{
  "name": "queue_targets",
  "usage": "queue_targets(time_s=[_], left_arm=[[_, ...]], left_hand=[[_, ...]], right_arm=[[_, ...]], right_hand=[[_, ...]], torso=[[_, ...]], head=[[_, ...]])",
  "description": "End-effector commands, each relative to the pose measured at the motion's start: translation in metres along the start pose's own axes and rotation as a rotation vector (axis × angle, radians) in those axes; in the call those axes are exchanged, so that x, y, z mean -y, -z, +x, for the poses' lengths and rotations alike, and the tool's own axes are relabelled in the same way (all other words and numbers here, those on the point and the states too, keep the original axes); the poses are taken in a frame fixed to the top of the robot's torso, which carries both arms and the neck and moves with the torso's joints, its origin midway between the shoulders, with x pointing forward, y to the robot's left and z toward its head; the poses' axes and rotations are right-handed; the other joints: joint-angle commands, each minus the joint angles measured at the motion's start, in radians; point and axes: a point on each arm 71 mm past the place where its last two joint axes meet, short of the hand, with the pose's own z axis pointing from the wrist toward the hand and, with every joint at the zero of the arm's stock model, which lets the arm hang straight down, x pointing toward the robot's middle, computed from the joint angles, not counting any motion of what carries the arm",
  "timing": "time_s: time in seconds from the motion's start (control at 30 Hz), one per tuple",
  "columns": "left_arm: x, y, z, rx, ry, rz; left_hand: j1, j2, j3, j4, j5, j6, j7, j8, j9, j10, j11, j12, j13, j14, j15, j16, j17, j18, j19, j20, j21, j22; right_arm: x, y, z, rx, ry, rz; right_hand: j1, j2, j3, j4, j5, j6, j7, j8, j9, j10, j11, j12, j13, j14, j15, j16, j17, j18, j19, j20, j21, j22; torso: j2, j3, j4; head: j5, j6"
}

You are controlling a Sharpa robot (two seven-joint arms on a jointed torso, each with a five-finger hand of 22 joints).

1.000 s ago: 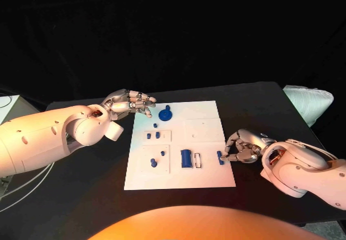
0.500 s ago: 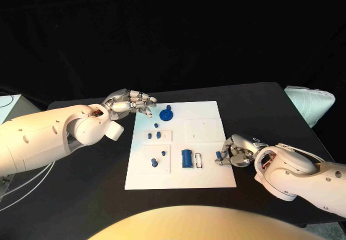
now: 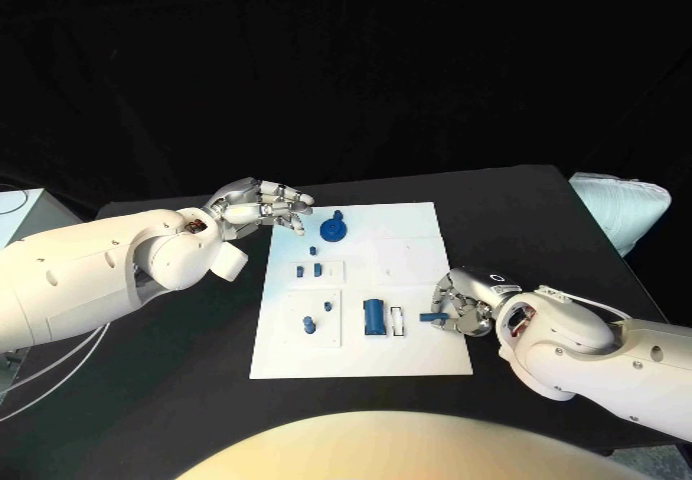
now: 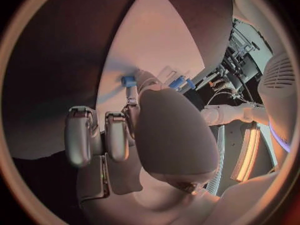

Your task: Assemble the parts on the task board

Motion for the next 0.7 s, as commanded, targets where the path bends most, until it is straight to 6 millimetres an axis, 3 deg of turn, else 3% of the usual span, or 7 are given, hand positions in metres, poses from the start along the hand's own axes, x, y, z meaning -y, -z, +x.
queue_targets(time_s=[0.03,0.23,0.33,0.4,0.7], left_arm=[[0.001,0.000,0.002,-0.018,0.003,0.006],[0.001,0.000,0.002,-0.017,0.003,0.006],[0.001,0.000,0.002,-0.017,0.003,0.006],[0.001,0.000,0.002,-0.017,0.003,0.006],[0.001,0.000,0.002,-0.016,0.002,0.005]], left_hand=[[0.005,0.000,0.004,0.003,0.004,-0.007,0.003,-0.003,-0.001,-0.008,0.002,0.003,0.002,-0.005,0.005,-0.001,0.002,0.012,0.008,0.001,-0.005,-0.002],[0.005,0.000,0.004,0.003,0.004,-0.007,0.003,-0.003,-0.001,-0.008,0.002,0.003,0.002,-0.005,0.005,-0.001,0.002,0.012,0.008,0.001,-0.005,-0.002],[0.005,0.000,0.004,0.003,0.004,-0.007,0.003,-0.003,-0.001,-0.008,0.002,0.003,0.002,-0.005,0.005,-0.001,0.002,0.012,0.008,0.001,-0.005,-0.002],[0.007,0.000,0.005,0.003,0.004,-0.007,0.003,-0.003,-0.001,-0.009,0.002,0.003,0.002,-0.006,0.005,-0.002,0.002,0.012,0.008,0.001,-0.005,-0.002],[0.007,0.001,0.006,0.003,0.005,-0.007,0.003,-0.003,-0.001,-0.009,0.002,0.004,0.002,-0.006,0.005,-0.002,0.002,0.012,0.009,0.001,-0.006,-0.002]], right_arm=[[0.009,0.000,0.014,-0.058,0.119,0.054],[0.007,0.001,0.013,-0.035,0.087,0.053],[0.005,0.002,0.011,-0.012,0.047,0.045],[0.002,0.004,0.010,0.005,0.012,0.036],[-0.013,0.012,0.000,0.055,-0.123,-0.007]], right_hand=[[-0.032,-0.018,0.174,-0.091,0.025,0.009,-0.003,0.011,0.009,0.002,0.003,0.007,0.079,0.083,-0.001,0.006,0.169,0.000,0.048,0.000,0.006,0.224],[-0.141,-0.029,0.235,-0.088,0.085,-0.007,-0.013,0.028,0.026,0.010,-0.006,0.012,0.083,0.085,-0.006,0.010,0.176,-0.002,0.053,-0.004,0.018,0.227],[-0.183,-0.025,0.253,-0.084,0.115,-0.015,-0.017,0.037,0.035,0.017,-0.008,0.020,0.088,0.087,-0.008,0.014,0.183,-0.005,0.058,-0.006,0.032,0.230],[-0.227,-0.018,0.275,-0.080,0.159,-0.022,-0.018,0.046,0.044,0.023,-0.010,0.026,0.092,0.089,-0.010,0.018,0.190,-0.008,0.064,-0.008,0.047,0.234],[-0.263,-0.006,0.298,-0.082,0.174,-0.026,-0.020,0.054,0.052,0.031,-0.012,0.037,0.100,0.092,-0.011,0.025,0.201,-0.011,0.071,-0.010,0.066,0.239]], torso=[[0.000,0.0002,0.0005],[0.000,0.0000,-0.0002],[0.000,0.0006,-0.0005],[0.000,0.0005,-0.0002],[0.000,-0.0002,-0.0008]], head=[[-0.001,0.000],[-0.001,0.000],[0.001,0.000],[0.000,0.000],[-0.004,0.000]])
